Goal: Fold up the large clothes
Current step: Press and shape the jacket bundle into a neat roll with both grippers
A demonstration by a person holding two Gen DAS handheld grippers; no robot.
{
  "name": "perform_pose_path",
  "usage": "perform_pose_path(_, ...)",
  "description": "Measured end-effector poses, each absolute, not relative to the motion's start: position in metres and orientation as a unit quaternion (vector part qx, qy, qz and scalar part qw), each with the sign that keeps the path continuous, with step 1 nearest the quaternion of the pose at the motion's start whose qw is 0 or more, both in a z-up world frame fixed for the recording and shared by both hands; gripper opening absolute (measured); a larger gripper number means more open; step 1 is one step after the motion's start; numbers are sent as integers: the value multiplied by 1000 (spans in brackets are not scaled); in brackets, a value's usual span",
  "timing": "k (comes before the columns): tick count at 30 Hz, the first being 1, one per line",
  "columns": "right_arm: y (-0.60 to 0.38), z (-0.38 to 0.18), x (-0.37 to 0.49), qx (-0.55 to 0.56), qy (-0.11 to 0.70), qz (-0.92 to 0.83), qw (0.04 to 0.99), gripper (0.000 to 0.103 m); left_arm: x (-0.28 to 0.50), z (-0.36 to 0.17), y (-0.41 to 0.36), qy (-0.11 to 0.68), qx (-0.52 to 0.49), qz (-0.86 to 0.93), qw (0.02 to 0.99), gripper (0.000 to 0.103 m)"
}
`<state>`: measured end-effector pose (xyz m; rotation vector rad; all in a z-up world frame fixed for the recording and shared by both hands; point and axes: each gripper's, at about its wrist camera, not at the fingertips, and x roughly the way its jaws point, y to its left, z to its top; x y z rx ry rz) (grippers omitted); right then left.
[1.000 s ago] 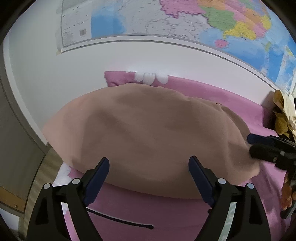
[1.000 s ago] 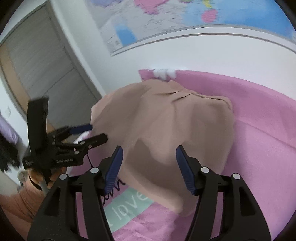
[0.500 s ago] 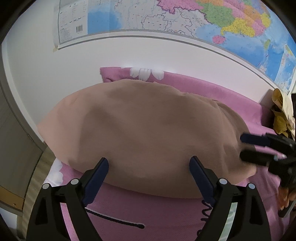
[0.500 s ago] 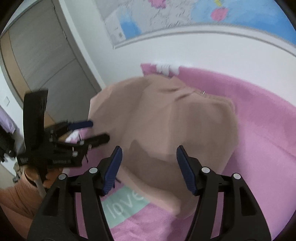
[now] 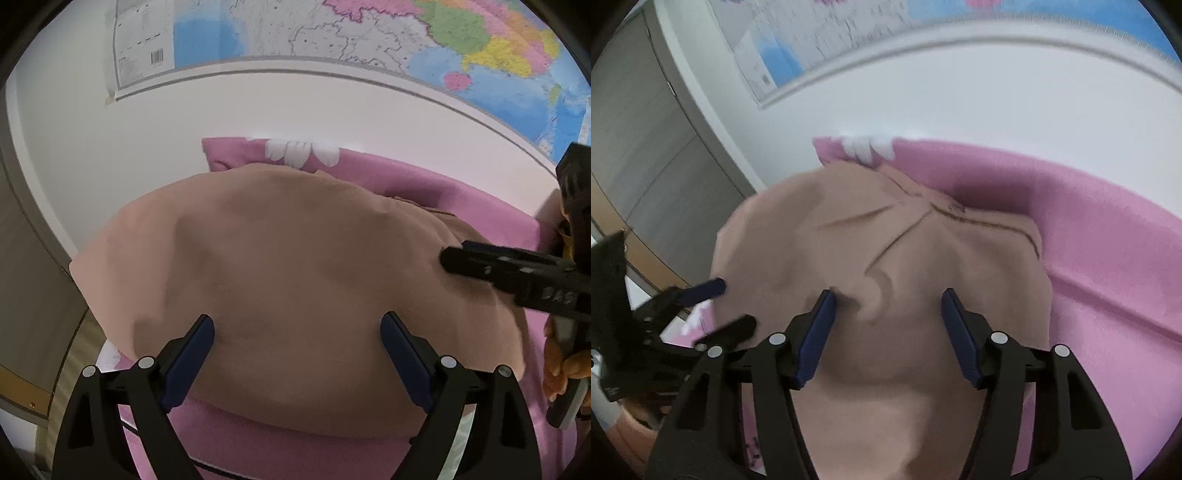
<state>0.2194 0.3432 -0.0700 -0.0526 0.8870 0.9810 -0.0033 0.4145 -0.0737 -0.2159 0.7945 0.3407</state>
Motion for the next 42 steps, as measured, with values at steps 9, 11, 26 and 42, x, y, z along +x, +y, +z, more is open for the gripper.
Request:
perform_pose_path(9,323,-62,198,-24,382,465,798,60,-6,-71,414,382,-105,170,902,90)
perform_pose_path(11,313,-60,182,-28,366,477,798,62,-12,-66,408,372,-99,167,908,92)
perform_pose_path(26,288,-73,139,-63,359,481,797,79,-23,-82,386,388,-99,160,902,93)
perform_pose_path(42,273,-75,126,-59,370,477,795,77,-41,-91,372,383,-116,155,903,93)
